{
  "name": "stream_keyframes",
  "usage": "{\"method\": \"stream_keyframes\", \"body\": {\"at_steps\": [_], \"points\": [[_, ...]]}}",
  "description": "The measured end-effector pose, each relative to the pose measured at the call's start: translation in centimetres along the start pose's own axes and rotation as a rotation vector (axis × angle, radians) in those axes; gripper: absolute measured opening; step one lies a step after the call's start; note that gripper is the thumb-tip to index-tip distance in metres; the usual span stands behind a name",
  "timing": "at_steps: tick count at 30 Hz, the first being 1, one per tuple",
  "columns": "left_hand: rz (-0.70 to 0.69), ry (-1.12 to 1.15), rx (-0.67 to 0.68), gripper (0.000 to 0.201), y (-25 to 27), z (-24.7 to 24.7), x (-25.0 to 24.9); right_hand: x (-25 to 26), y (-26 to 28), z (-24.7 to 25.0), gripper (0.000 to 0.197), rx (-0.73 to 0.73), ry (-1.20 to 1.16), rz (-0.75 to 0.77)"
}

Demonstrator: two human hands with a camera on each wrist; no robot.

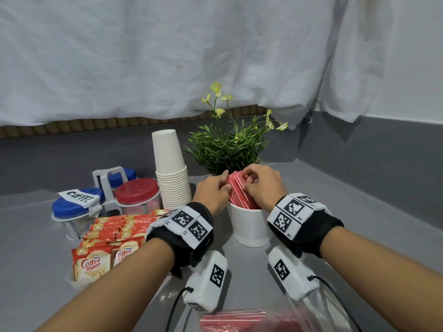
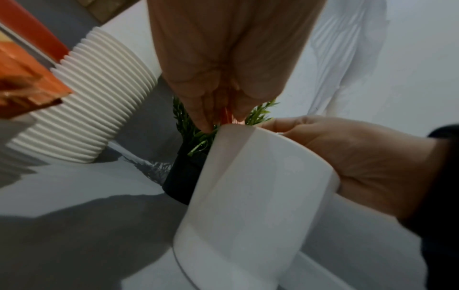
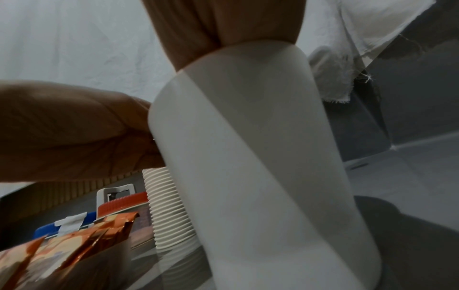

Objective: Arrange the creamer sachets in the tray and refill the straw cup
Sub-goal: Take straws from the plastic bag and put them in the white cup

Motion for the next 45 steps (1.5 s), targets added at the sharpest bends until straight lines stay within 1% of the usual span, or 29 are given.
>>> {"method": "stream_keyframes", "body": {"at_steps": [5, 7, 10, 14, 17, 21, 24, 27, 30, 32, 35, 37, 39, 41, 43, 45], "points": [[-0.024, -0.177, 0.195, 0.05, 0.3, -0.7, -0.7, 0.5, 0.4, -0.3, 0.042, 0.097, 0.091, 0.072], [-0.026, -0.208, 0.222, 0.052, 0.4, -0.8, -0.8, 0.6, 0.5, -0.3, 0.041, 0.11, 0.105, 0.074], [0.003, -0.186, 0.238, 0.054, 0.5, -0.7, -0.8, 0.8, 0.6, -0.2, 0.04, 0.121, 0.105, 0.066], [0.049, -0.085, 0.204, 0.061, 1.0, 0.0, -1.2, 0.8, 0.5, 0.4, 0.049, 0.162, 0.031, -0.012], [0.066, -0.077, 0.151, 0.064, 1.3, 1.1, -2.0, 0.9, 0.2, 1.7, 0.048, 0.19, -0.01, -0.024], [0.065, -0.012, 0.042, 0.059, 2.1, 3.2, -4.0, 1.4, 1.0, 5.0, 0.04, 0.174, -0.095, -0.051], [0.053, -0.001, 0.018, 0.05, 3.8, 4.5, -6.3, 1.6, 2.4, 7.6, 0.028, 0.172, -0.174, -0.112], [0.046, -0.007, 0.03, 0.046, 5.9, 4.8, -8.2, 1.4, 4.6, 9.6, 0.026, 0.165, -0.212, -0.153], [0.047, -0.017, 0.092, 0.045, 8.6, 3.9, -9.6, 0.6, 7.1, 10.9, 0.023, 0.18, -0.235, -0.189], [0.053, -0.023, 0.118, 0.043, 10.3, 3.0, -10.2, -0.4, 8.6, 11.2, 0.027, 0.17, -0.24, -0.233], [0.087, -0.019, 0.176, 0.042, 13.0, 1.4, -10.5, -2.3, 11.5, 10.7, 0.031, 0.157, -0.251, -0.302], [0.127, -0.009, 0.231, 0.042, 14.7, 0.0, -10.0, -3.7, 13.4, 9.8, 0.031, 0.179, -0.226, -0.354], [0.169, 0.004, 0.287, 0.04, 16.3, -1.1, -9.5, -5.0, 15.3, 9.0, 0.028, 0.203, -0.123, -0.372], [0.199, -0.051, 0.355, 0.041, 17.5, -2.0, -8.8, -6.0, 16.6, 8.5, 0.02, 0.214, 0.044, -0.343], [0.227, -0.144, 0.446, 0.051, 18.6, -2.7, -8.2, -6.7, 17.8, 8.2, 0.016, 0.249, 0.165, -0.33], [0.244, -0.214, 0.506, 0.063, 19.5, -3.2, -7.5, -7.1, 19.0, 7.8, 0.021, 0.349, 0.209, -0.354]]}}
Point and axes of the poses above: each hand's wrist, its own y-axis away from the middle knuckle, its own z-axis out of the back of the hand, x = y × z, the point moved 4 cm from there along -y, towards the middle knuckle, and after that the axes turned 12 degrees about -z, right-handed, at the moved point
